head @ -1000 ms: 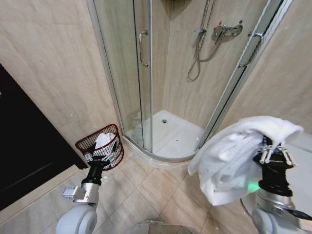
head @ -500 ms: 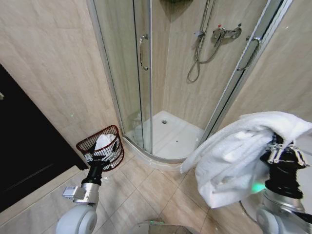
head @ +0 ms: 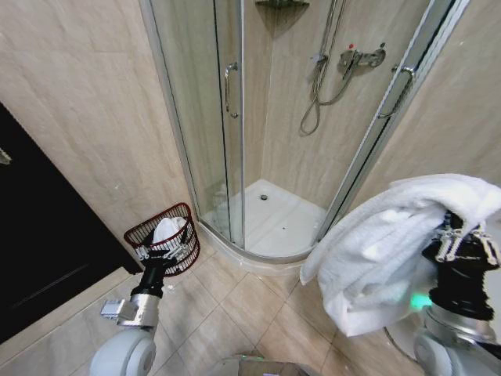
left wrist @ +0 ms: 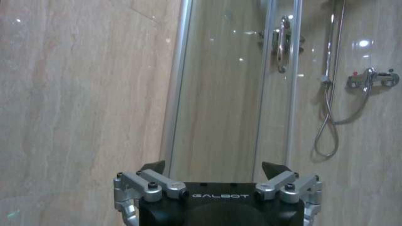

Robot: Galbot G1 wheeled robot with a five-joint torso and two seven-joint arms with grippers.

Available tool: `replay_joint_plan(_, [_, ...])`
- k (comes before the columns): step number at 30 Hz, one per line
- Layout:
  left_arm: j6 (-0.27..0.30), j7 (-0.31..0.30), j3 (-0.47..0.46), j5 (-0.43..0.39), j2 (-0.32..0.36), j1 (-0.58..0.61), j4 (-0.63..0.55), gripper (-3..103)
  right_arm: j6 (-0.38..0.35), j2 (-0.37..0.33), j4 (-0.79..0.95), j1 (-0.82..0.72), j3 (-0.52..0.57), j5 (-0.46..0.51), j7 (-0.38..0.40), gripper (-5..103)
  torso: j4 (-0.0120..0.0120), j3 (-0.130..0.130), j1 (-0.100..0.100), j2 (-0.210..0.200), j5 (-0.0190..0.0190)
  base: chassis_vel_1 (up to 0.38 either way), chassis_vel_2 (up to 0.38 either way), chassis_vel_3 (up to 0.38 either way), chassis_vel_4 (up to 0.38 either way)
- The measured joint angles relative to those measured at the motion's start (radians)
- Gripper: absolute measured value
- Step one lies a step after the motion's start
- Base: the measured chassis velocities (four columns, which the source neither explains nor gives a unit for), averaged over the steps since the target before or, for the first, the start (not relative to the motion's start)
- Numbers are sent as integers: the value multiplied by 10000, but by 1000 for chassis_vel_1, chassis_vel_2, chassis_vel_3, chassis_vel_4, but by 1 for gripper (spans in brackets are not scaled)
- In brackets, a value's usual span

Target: Discard the used towel into the hamper.

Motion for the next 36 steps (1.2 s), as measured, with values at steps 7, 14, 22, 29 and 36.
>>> replay_joint_plan(7, [0,0,0,0,0,0,0,100,-49,-10,121,2,0,50,16,8,0,166,105,270,0,0,0,0,0])
replay_joint_plan(14, [0,0,0,0,0,0,0,100,-70,-74,180,50,59,102,96,8,1,289,195,481,0,0,0,0,0])
replay_joint_plan(22, [0,0,0,0,0,0,0,100,-55,-111,206,37,161,254,-36,8,0,420,283,702,0,0,0,0,0])
replay_joint_plan(29, [0,0,0,0,0,0,0,100,-62,-109,322,27,160,285,-57,8,0,526,358,883,0,0,0,0,0])
replay_joint_plan(36, [0,0,0,0,0,1,0,100,-71,-224,497,129,284,277,105,8,0,629,436,1064,0,0,0,0,0])
